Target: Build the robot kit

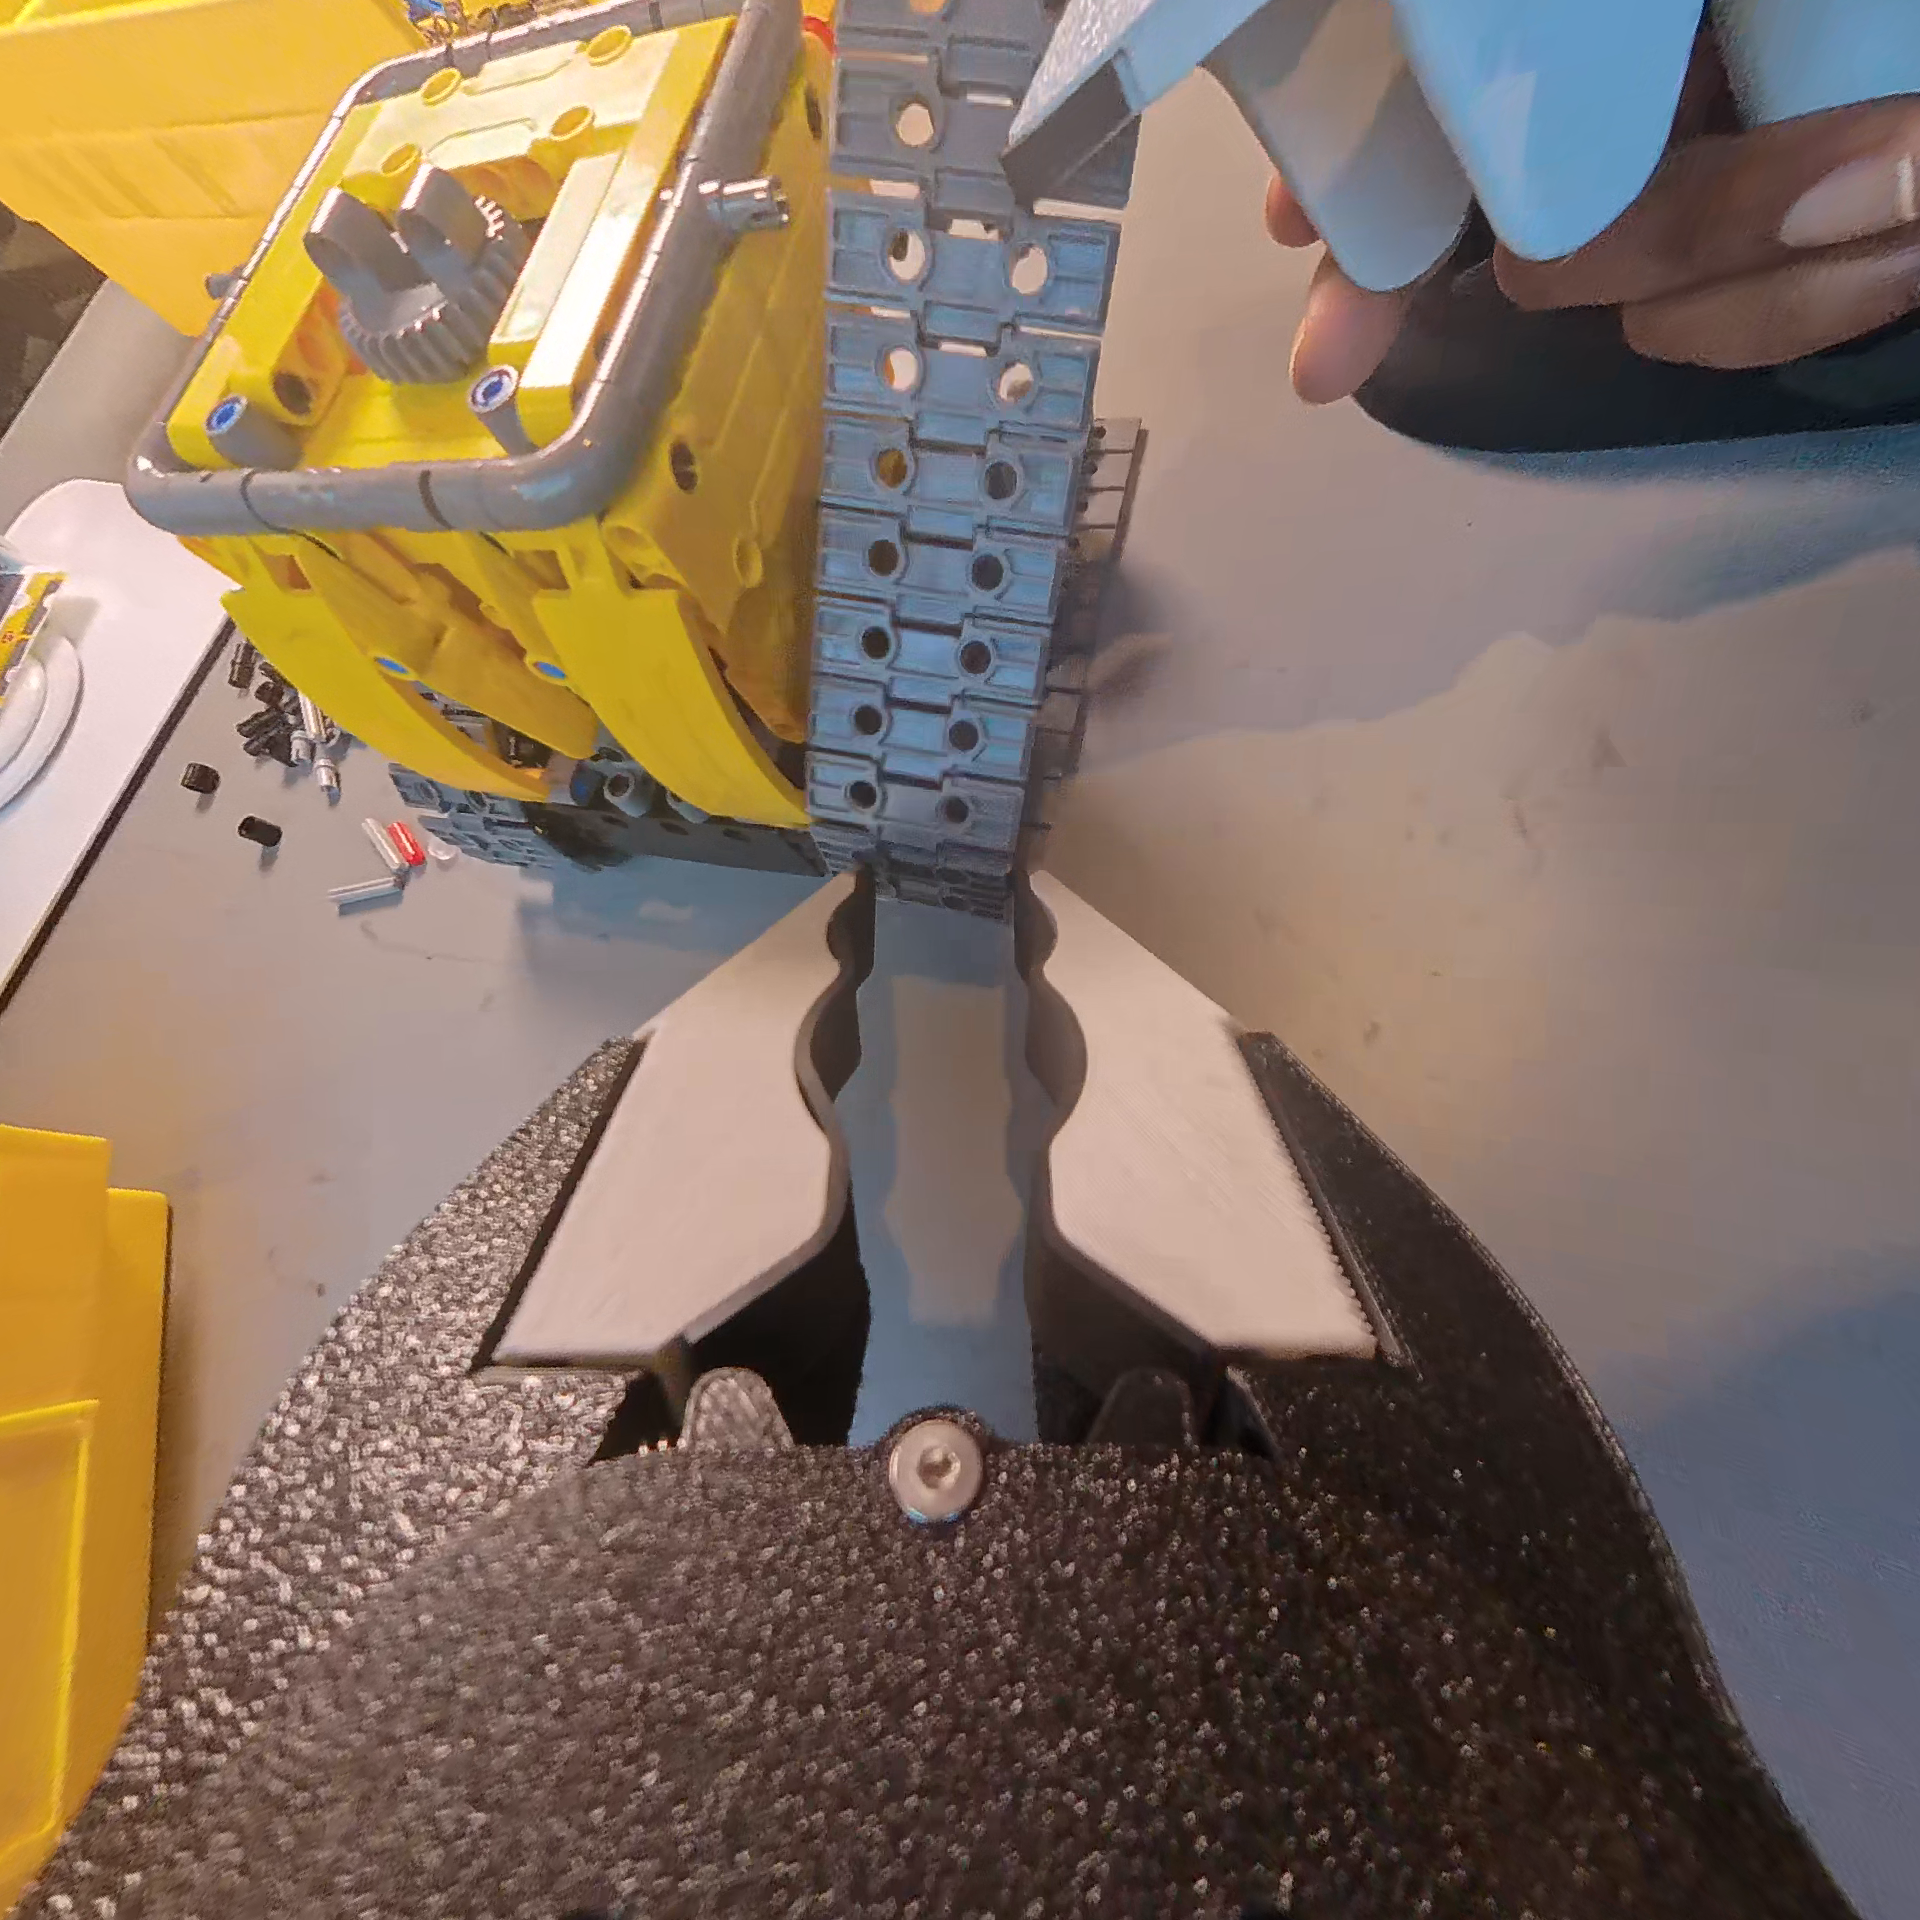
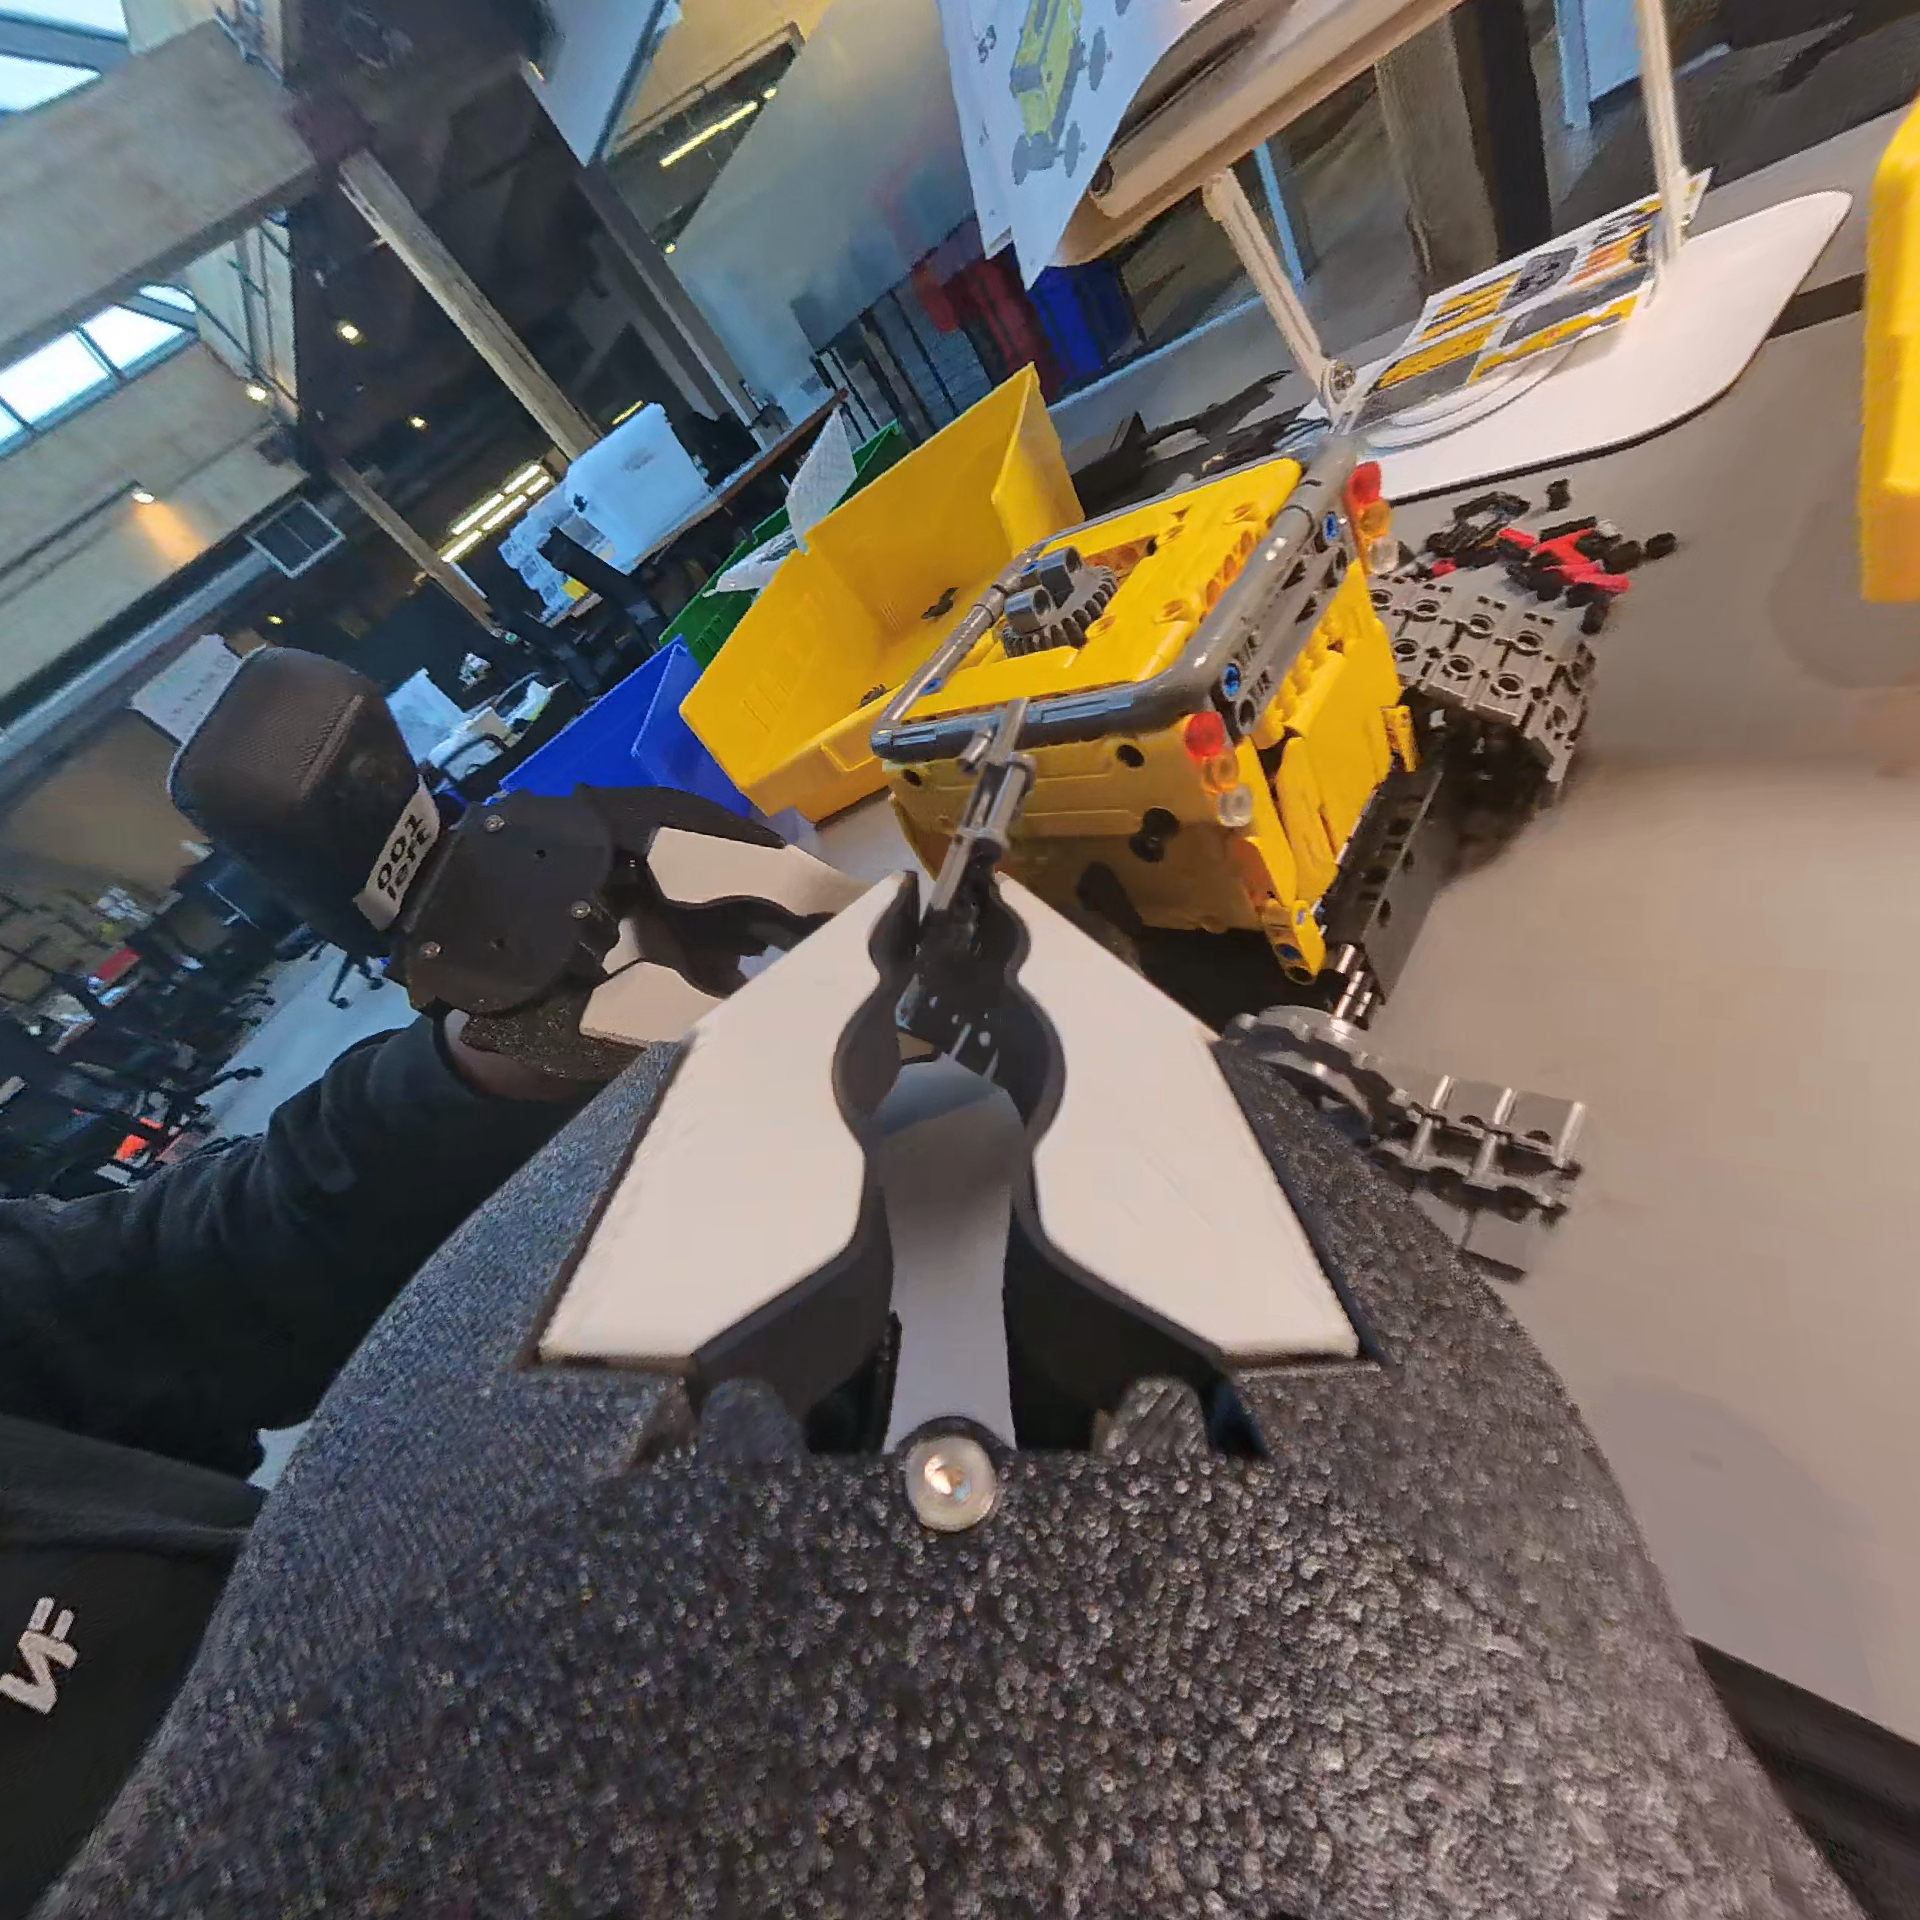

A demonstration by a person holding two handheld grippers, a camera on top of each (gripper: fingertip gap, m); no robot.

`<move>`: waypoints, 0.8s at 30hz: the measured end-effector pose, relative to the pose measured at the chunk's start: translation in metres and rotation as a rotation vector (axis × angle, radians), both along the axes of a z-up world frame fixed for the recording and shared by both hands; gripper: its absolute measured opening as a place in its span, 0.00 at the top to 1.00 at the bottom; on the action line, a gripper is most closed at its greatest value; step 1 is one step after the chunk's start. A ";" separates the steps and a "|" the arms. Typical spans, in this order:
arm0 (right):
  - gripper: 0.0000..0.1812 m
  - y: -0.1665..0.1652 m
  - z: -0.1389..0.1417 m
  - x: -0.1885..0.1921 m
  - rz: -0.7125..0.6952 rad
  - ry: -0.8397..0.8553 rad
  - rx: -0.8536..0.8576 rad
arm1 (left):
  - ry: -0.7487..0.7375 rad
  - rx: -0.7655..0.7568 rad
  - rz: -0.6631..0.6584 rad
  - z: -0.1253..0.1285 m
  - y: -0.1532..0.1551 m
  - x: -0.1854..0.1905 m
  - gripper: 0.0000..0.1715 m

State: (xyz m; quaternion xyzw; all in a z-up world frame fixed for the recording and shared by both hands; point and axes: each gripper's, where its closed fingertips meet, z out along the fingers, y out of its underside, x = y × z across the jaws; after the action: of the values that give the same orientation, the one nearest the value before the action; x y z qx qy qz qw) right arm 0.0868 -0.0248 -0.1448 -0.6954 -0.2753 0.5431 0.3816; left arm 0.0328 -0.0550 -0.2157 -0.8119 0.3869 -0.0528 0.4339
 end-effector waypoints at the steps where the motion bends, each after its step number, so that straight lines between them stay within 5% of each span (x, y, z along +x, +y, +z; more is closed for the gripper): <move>1: 0.94 0.001 -0.002 0.001 0.005 -0.011 -0.009 | -0.006 0.002 0.002 0.000 0.000 0.001 0.85; 15: 0.92 0.024 -0.016 0.016 0.075 0.025 -0.195 | -0.001 0.029 0.042 0.002 0.001 0.002 0.86; 24: 0.94 0.030 -0.013 0.016 0.148 -0.087 -0.103 | 0.015 0.061 0.062 0.007 0.001 0.006 0.86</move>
State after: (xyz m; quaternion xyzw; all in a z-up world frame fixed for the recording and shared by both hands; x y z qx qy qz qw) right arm 0.1027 0.0056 -0.1576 -0.7148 -0.3140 0.5526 0.2918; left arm 0.0388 -0.0537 -0.2092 -0.8103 0.3663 -0.0217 0.4569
